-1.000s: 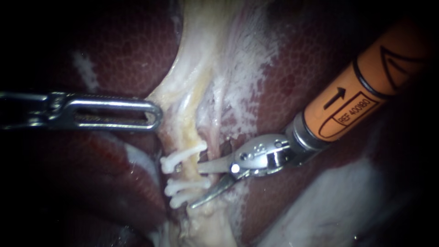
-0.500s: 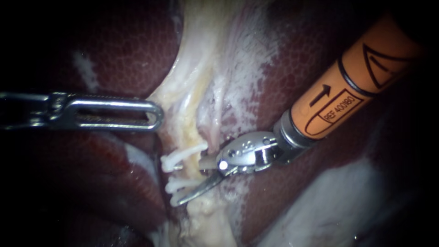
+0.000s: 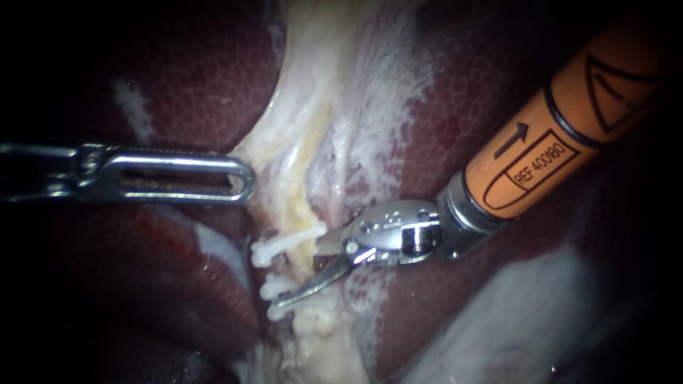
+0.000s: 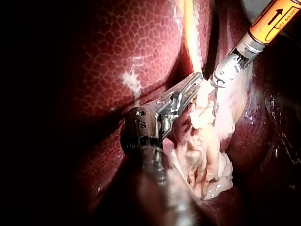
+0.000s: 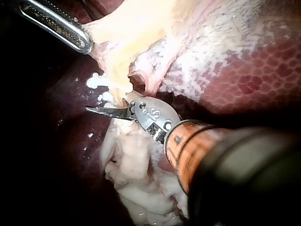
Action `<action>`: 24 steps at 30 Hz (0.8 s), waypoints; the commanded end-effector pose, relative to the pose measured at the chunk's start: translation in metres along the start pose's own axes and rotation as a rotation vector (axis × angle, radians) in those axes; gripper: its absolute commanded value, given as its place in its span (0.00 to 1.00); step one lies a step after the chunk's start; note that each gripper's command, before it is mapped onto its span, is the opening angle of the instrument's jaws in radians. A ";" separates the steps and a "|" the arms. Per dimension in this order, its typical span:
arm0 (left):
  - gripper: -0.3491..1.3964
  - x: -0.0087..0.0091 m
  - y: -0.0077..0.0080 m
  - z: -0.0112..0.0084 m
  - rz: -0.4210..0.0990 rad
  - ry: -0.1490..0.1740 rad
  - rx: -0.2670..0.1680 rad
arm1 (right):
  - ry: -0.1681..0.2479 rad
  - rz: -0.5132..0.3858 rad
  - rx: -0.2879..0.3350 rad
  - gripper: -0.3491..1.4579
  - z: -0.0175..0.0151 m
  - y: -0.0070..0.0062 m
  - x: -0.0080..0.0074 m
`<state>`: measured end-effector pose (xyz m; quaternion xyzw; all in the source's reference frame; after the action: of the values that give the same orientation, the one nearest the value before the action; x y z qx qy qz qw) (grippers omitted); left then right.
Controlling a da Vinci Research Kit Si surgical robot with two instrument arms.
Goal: Go to the cutting position left tube
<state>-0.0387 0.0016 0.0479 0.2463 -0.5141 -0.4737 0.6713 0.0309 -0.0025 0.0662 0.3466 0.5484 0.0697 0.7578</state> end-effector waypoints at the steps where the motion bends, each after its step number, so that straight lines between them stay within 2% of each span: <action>1: 0.00 0.0000 0.0000 0.0000 0.000 0.000 0.000 | -0.001 0.006 0.000 0.76 0.0001 0.0000 -0.0002; 24: 0.00 0.0000 0.0000 0.0001 0.000 0.000 -0.001 | -0.002 0.059 0.004 0.44 0.0009 0.0005 -0.0006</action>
<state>-0.0388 0.0015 0.0480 0.2459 -0.5141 -0.4737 0.6714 0.0315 -0.0028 0.0671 0.3655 0.5365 0.0915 0.7551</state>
